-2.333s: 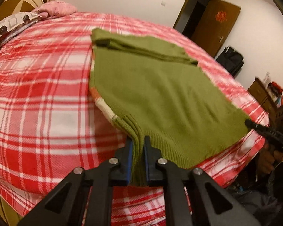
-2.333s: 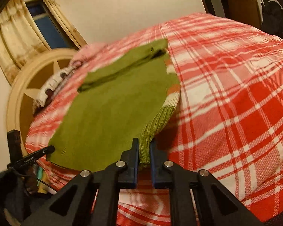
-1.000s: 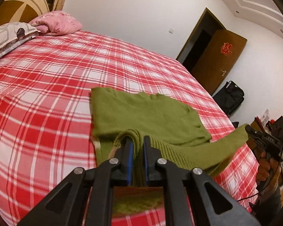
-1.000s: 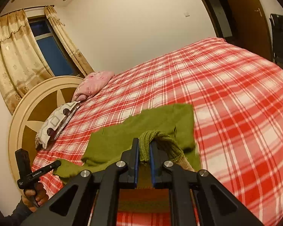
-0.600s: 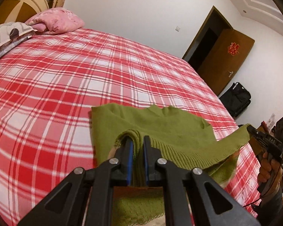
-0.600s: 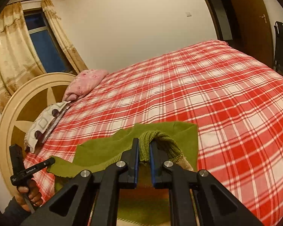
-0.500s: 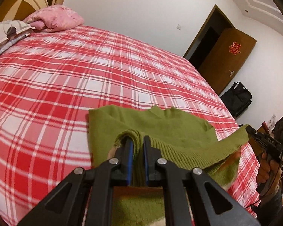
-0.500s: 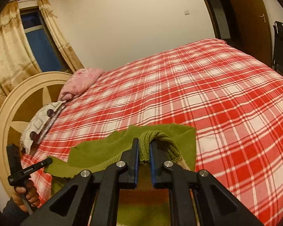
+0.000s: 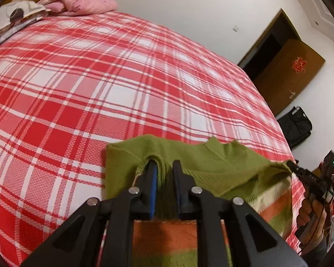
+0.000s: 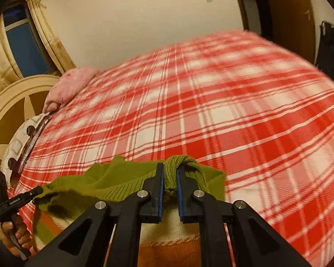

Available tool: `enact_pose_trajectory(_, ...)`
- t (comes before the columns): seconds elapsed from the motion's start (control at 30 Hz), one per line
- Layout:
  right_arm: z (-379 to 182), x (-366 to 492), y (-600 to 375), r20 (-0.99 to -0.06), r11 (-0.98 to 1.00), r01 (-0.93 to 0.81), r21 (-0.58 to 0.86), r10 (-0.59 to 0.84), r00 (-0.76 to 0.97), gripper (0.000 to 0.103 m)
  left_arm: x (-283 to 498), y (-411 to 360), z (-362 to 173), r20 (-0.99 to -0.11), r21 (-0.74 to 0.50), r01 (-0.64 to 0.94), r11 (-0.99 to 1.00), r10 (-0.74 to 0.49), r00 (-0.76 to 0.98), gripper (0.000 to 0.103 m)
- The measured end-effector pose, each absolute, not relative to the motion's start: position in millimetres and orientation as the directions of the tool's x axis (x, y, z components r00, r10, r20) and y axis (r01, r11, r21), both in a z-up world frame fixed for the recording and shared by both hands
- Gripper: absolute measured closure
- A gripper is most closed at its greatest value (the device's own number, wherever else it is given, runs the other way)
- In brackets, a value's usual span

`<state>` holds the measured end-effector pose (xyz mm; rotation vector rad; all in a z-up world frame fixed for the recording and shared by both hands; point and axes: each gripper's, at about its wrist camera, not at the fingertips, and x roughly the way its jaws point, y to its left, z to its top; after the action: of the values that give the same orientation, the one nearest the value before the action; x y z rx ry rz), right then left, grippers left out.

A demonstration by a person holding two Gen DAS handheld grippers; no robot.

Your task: Fold small clothes

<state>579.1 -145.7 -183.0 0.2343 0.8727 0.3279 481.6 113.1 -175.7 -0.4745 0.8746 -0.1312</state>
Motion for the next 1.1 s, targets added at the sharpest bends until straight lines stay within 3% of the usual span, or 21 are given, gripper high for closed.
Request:
enact_pose_trajectory(0.03,-186,583,-148,-0.711,0.929,-0.167,0.331,0.362,0.602,0.088,482,114,-178,-0.712,-0.456,-0.091,0.885,-0.302,0.634,0.079)
enact_pose_trajectory(0.07,-187,586,-150,-0.712,0.933,-0.154,0.326,0.349,0.609,0.071,481,116,-179,-0.715,-0.463,-0.103,0.88,-0.302,0.63,0.07)
enact_pose_trajectory(0.1,-188,587,-153,-0.708,0.934,-0.146,0.326,0.344,0.617,0.044,478,118,-179,-0.717,-0.457,-0.118,0.881,-0.287,0.635,0.054)
enact_pose_trajectory(0.13,-188,586,-159,-0.693,0.924,-0.152,0.35,0.365,0.622,0.035,474,121,-176,-0.721,-0.44,-0.138,0.887,-0.258,0.644,0.046)
enact_pose_trajectory(0.17,-187,583,-162,-0.684,0.917,-0.162,0.364,0.381,0.622,0.034,470,123,-174,-0.721,-0.43,-0.15,0.89,-0.238,0.651,0.033)
enact_pose_trajectory(0.2,-187,579,-164,-0.68,0.914,-0.173,0.367,0.39,0.62,0.034,463,126,-171,-0.716,-0.429,-0.153,0.891,-0.231,0.659,0.032)
enact_pose_trajectory(0.47,-196,505,-198,-0.724,0.925,-0.163,0.342,0.37,0.582,0.034,397,130,-167,-0.705,-0.377,-0.101,0.921,-0.214,0.676,0.031)
enact_pose_trajectory(0.57,-207,479,-210,-0.75,0.929,-0.149,0.339,0.362,0.553,0.043,380,119,-177,-0.737,-0.317,-0.09,0.944,-0.186,0.65,0.031)
enact_pose_trajectory(0.67,-214,456,-218,-0.771,0.934,-0.133,0.331,0.349,0.533,0.054,369,110,-187,-0.748,-0.332,-0.074,0.94,-0.215,0.627,0.031)
enact_pose_trajectory(0.77,-218,438,-218,-0.777,0.929,-0.151,0.338,0.366,0.512,0.056,359,102,-192,-0.748,-0.332,-0.057,0.942,-0.226,0.624,0.033)
enact_pose_trajectory(0.83,-222,433,-213,-0.787,0.924,-0.181,0.336,0.381,0.484,0.06,358,98,-198,-0.759,-0.319,-0.062,0.946,-0.217,0.613,0.041)
enact_pose_trajectory(0.87,-223,432,-211,-0.793,0.927,-0.188,0.325,0.376,0.48,0.07,359,97,-201,-0.764,-0.322,-0.061,0.945,-0.221,0.606,0.051)
enact_pose_trajectory(0.9,-225,431,-208,-0.8,0.93,-0.196,0.312,0.368,0.473,0.081,359,96,-204,-0.77,-0.321,-0.063,0.945,-0.221,0.598,0.054)
enact_pose_trajectory(0.93,-226,430,-204,-0.808,0.932,-0.203,0.301,0.362,0.465,0.085,357,95,-205,-0.774,-0.31,-0.07,0.948,-0.209,0.597,0.056)
enact_pose_trajectory(1.0,-223,424,-202,-0.804,0.931,-0.217,0.294,0.364,0.47,0.097,351,91,-201,-0.774,-0.291,-0.045,0.956,-0.207,0.598,0.075)
enact_pose_trajectory(1.1,-215,414,-207,-0.789,0.925,-0.231,0.301,0.377,0.485,0.098,342,90,-198,-0.774,-0.286,-0.019,0.958,-0.22,0.593,0.088)
